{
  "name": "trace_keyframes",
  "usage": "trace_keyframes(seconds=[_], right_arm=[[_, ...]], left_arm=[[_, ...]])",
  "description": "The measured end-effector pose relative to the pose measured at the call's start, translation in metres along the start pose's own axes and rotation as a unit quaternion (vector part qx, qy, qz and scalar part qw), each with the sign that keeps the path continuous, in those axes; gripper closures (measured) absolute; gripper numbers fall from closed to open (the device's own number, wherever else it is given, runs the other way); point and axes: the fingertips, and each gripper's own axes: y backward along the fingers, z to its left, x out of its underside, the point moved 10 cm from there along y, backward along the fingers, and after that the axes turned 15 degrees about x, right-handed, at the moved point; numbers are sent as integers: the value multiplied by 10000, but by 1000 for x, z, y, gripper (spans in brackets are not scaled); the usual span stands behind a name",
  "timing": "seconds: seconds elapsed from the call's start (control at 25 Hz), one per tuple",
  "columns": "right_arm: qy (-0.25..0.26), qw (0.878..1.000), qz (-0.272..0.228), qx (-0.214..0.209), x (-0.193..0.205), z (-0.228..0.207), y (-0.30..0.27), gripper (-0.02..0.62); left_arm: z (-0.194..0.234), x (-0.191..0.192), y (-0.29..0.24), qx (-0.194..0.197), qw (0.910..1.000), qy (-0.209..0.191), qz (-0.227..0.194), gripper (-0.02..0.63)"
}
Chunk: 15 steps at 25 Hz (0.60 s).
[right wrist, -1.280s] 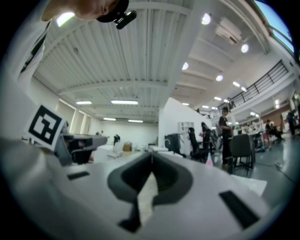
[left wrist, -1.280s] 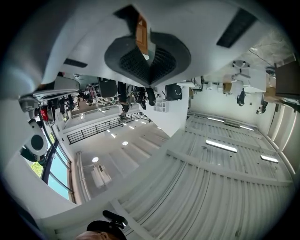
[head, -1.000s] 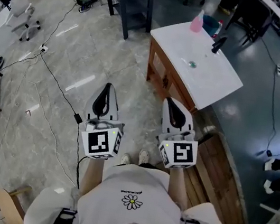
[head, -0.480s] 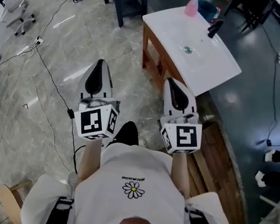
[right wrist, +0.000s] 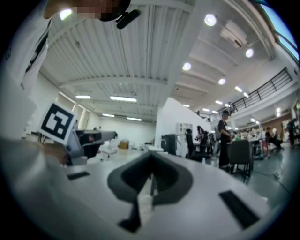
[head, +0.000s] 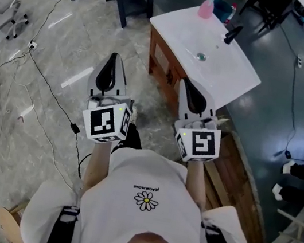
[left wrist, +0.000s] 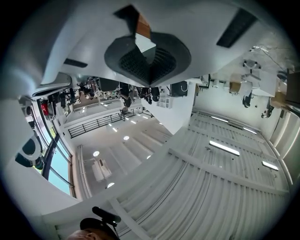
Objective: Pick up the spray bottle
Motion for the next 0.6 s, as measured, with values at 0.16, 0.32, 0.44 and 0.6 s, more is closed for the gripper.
trace_keyframes(seconds=[0.16, 0.32, 0.44, 0.6], right_arm=[[-3, 9999, 168, -11, 8, 8, -28, 566], [-4, 9995, 329, 1, 19, 13, -56, 565], [-1, 9992, 407, 39, 24, 15, -78, 566], [5, 9987, 503, 114, 25, 20, -109, 565]], left_arm=[[20, 15, -19, 63, 9999, 109, 105, 588], [38, 30, -39, 102, 9996, 196, 161, 588], [53, 41, -55, 125, 9994, 272, 152, 588], [74, 46, -80, 228, 9990, 324, 209, 588]])
